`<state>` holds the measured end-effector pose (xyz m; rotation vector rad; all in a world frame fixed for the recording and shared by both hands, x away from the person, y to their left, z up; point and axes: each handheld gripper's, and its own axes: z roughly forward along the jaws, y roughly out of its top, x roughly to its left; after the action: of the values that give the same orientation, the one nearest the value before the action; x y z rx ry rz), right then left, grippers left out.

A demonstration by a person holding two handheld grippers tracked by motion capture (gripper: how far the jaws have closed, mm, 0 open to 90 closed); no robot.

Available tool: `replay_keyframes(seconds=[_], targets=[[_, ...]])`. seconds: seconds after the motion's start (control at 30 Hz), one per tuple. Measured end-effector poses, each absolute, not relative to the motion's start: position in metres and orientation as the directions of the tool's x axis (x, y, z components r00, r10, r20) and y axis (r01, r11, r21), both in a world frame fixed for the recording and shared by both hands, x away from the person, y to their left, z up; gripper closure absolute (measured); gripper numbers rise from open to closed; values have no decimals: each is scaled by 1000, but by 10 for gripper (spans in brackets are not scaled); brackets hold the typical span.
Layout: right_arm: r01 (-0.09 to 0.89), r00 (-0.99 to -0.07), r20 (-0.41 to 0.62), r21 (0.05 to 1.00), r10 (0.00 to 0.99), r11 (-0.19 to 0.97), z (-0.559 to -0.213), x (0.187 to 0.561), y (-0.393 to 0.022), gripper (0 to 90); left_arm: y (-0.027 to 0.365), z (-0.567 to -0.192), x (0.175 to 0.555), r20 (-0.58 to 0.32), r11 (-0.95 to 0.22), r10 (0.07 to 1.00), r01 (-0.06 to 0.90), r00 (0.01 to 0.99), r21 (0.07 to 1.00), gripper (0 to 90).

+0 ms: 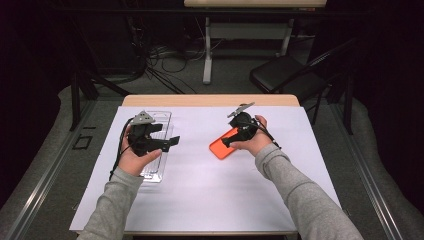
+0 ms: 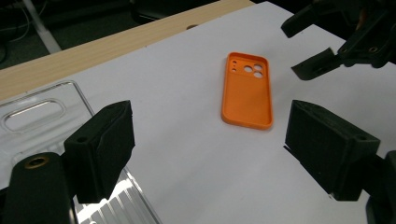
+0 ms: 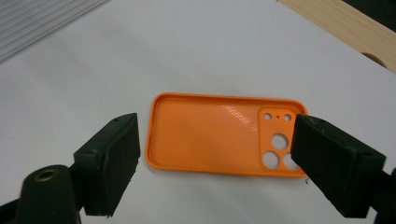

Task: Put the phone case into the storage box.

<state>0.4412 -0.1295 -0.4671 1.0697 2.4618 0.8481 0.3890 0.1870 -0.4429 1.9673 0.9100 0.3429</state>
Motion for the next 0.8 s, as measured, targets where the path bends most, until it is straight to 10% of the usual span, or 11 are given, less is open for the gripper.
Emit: replay_keyframes(seconds=[0.8], targets=[[492,-785,-109,490,610,720,-498,452,-91,455,201,-444,384,-127,-301,712,464,690,833,264]])
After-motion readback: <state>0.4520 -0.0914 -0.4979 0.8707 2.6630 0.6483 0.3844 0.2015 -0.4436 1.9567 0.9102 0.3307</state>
